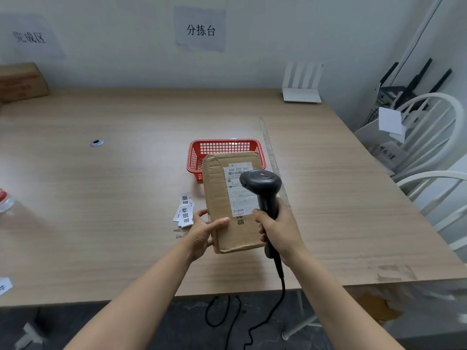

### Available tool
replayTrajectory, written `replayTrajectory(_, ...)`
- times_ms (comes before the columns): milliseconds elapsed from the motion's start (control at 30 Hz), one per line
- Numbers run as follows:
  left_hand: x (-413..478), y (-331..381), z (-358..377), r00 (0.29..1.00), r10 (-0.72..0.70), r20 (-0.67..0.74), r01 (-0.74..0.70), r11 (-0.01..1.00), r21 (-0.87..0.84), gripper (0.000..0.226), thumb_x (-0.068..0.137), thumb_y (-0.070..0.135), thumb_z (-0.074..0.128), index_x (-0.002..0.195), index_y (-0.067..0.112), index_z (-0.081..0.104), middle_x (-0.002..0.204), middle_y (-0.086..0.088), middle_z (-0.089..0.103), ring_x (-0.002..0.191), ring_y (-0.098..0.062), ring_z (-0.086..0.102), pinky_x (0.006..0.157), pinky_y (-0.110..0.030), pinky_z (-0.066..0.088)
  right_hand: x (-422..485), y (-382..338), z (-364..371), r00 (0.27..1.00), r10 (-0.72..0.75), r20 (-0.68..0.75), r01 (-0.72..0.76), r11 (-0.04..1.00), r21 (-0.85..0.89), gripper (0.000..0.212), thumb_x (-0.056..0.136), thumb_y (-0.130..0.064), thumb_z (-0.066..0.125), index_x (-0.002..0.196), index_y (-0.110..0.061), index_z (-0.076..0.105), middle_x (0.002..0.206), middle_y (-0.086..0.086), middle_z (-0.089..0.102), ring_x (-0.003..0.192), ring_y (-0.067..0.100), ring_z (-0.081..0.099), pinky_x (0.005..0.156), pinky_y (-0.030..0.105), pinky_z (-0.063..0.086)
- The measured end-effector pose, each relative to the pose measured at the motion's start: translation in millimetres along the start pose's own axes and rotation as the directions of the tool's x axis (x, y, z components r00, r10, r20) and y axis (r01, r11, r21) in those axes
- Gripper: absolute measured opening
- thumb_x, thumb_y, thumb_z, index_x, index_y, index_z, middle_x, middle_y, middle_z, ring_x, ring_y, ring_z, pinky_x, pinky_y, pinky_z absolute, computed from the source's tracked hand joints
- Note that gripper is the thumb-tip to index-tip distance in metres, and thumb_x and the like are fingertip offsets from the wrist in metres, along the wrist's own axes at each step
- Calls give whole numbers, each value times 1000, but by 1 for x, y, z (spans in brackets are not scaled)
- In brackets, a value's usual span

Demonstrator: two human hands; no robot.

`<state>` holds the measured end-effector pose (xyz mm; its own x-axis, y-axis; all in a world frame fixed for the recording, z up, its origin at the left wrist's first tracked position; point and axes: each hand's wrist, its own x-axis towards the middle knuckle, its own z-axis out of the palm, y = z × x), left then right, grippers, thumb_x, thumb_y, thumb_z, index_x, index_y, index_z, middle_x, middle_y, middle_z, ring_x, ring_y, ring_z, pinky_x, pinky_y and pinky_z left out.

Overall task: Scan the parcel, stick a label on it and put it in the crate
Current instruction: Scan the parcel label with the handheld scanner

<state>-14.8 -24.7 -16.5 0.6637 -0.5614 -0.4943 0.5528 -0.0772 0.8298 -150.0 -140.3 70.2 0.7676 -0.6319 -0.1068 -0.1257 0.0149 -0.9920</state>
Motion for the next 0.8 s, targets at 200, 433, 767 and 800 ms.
replayTrajectory(200, -1, 1, 0, 1000, 4, 4, -4, 1000, 4, 71, 79, 8, 70, 133, 20, 25, 103, -1, 60, 92, -13, 60, 82, -42, 51, -3, -3, 0, 1000, -3, -21, 3, 1000, -27, 20, 84, -12, 61, 74, -24, 48, 65, -1, 53, 49, 11, 48, 42, 23, 40)
replayTrajectory(433, -3, 1, 0, 1000, -1, 5, 1, 1000, 24, 74, 79, 11, 70, 135, 19, 23, 104, -1, 60, 93, -14, 60, 74, -39, 53, -7, -5, 1, 1000, -6, -11, 6, 1000, -22, 21, 83, -12, 60, 71, -24, 48, 63, 0, 53, 46, 12, 46, 39, 22, 39)
replayTrajectory(767, -2, -1, -1, 1000, -17, -4, 17, 999, 29, 74, 79, 14, 70, 136, 19, 22, 104, -1, 59, 93, -15, 60, 73, -39, 53, -9, -12, 1, 1000, 4, 12, -4, 1000, -17, 14, 85, -13, 59, 76, -19, 51, 64, 0, 55, 48, 11, 48, 41, 22, 42)
replayTrajectory(800, -1, -1, -2, 1000, -23, -7, 23, 999, 30, 75, 79, 15, 70, 136, 20, 22, 105, -1, 59, 94, -15, 60, 74, -39, 53, -9, -13, 0, 1000, 5, 10, -5, 1000, -12, 13, 86, -13, 59, 77, -18, 51, 64, 0, 55, 48, 11, 49, 41, 22, 43)
